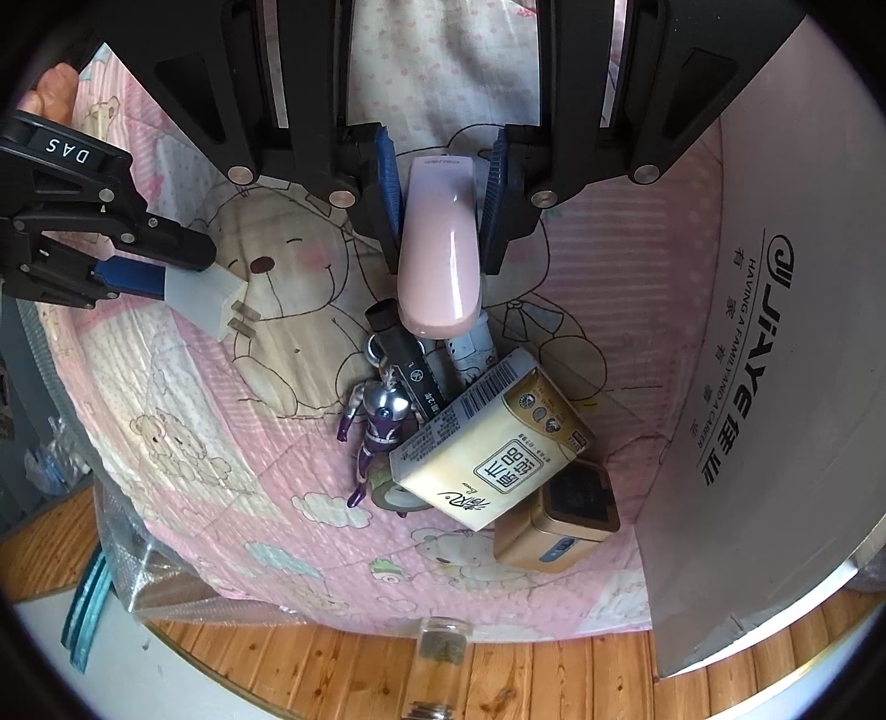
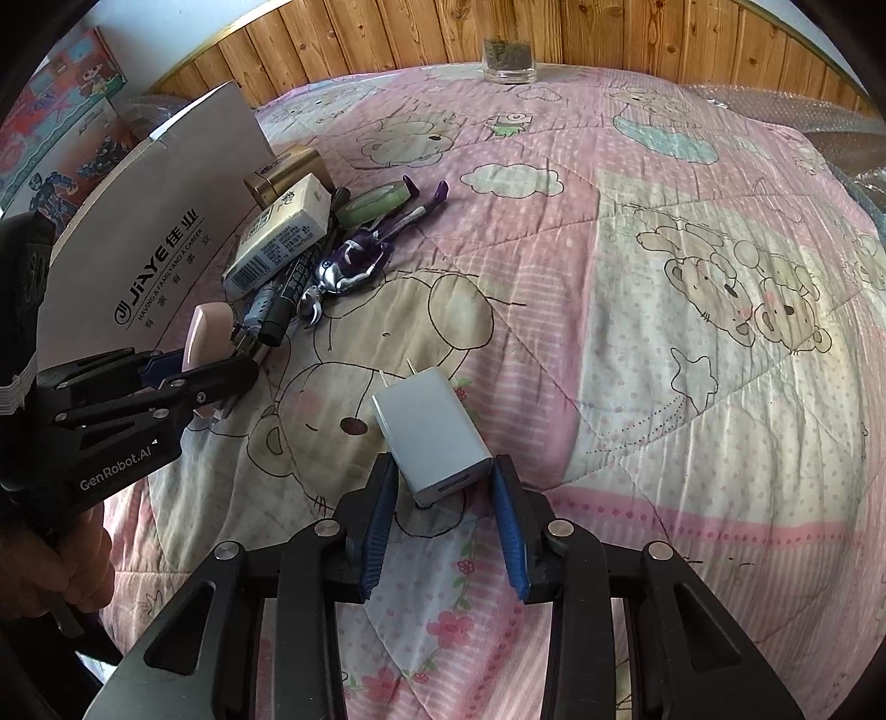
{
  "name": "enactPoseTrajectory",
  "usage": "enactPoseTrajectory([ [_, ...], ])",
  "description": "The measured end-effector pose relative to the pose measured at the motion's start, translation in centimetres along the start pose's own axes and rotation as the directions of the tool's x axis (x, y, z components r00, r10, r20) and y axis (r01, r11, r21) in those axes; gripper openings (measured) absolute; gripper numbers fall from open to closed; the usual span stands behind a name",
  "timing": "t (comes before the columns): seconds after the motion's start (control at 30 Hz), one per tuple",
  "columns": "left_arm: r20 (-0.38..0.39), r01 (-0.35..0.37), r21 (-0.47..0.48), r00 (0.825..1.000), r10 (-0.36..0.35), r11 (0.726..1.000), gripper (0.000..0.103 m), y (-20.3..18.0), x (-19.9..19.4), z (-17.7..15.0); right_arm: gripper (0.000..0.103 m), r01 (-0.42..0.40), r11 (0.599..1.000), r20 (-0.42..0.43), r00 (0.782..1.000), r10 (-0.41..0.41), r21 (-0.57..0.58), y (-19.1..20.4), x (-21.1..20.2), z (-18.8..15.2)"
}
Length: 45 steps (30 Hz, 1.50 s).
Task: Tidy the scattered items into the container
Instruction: 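Grasp the pink cylinder with the left gripper while the right gripper grasps the white charger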
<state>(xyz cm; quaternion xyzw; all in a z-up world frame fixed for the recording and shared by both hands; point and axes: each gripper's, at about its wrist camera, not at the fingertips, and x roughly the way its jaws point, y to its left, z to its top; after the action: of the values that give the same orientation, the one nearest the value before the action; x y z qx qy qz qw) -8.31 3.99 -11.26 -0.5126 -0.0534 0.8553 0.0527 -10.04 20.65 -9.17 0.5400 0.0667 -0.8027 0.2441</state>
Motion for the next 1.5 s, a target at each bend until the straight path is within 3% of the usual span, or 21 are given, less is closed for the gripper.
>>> enactPoseTrajectory([
  [0.4, 0.017, 0.045, 0.001, 0.999, -0.045, 0.999, 0.026, -0.2, -1.9, 0.4, 0.037, 0.012, 1.0, 0.039, 0.999, -0.011, -0.025, 0.5, 0.3, 0.7],
  [0.6, 0.038, 0.086, -0.014, 0.996, -0.085, 0.996, 0.026, -0.1, -3.4, 0.8, 0.031, -0.013, 1.0, 0.05, 0.999, 0.013, 0.002, 0.5, -0.5, 0.7],
  [1.5, 0.132, 0.141, -0.031, 0.982, -0.136, 0.99, 0.026, -0.1, -7.7, 2.6, 0.031, -0.147, 0.989, 0.169, 0.975, 0.145, 0.003, 4.7, -5.1, 2.4],
])
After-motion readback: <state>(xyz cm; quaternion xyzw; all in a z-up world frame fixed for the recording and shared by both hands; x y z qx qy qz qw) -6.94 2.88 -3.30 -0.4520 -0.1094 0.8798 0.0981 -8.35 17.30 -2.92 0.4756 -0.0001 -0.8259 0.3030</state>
